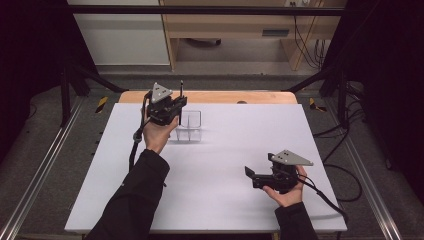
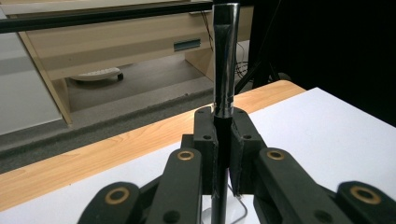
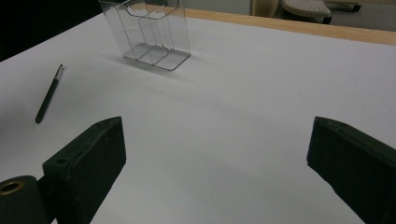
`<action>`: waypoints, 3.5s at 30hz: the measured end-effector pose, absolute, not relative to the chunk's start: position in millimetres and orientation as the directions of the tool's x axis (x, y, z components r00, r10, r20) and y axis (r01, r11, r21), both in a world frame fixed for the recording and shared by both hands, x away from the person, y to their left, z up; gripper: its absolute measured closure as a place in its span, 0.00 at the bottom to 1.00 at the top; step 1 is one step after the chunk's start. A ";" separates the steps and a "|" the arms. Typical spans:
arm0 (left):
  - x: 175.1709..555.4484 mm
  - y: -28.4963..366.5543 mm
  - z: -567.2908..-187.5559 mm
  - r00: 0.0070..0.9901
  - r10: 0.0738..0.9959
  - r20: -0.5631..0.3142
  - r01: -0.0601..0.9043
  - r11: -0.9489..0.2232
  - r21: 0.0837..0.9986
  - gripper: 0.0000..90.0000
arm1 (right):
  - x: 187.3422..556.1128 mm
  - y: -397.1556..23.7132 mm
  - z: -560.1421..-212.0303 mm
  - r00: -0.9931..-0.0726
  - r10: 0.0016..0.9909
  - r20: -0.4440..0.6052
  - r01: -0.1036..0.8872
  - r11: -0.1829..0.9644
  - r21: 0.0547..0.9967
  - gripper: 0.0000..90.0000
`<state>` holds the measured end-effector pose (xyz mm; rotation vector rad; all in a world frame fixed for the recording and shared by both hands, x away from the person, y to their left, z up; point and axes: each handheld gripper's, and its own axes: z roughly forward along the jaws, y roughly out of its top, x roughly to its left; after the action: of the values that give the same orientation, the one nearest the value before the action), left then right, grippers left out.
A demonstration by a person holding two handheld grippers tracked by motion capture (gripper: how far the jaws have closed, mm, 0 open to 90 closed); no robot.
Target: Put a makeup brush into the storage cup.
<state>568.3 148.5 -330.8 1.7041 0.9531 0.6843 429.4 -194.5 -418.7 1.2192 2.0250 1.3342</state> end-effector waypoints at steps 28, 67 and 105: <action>606.3 147.3 -357.9 0.469 0.883 -0.013 0.301 -0.147 0.942 0.92 | 429.8 -193.2 -419.4 -0.527 0.840 0.127 0.443 0.144 0.885 0.06; 605.4 152.7 -397.4 0.461 0.887 -0.008 0.374 -0.186 0.909 0.91 | 430.0 -191.6 -419.8 -0.538 0.834 0.123 0.440 0.153 0.885 0.06; 523.9 186.3 -374.1 0.569 0.822 -0.030 0.312 -0.183 0.932 0.39 | 428.3 -198.7 -412.0 -0.519 0.845 0.126 0.417 0.121 0.901 0.06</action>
<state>523.9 186.3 -374.1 1.7526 0.9408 0.6065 428.3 -198.7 -412.0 1.2201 1.9865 1.3735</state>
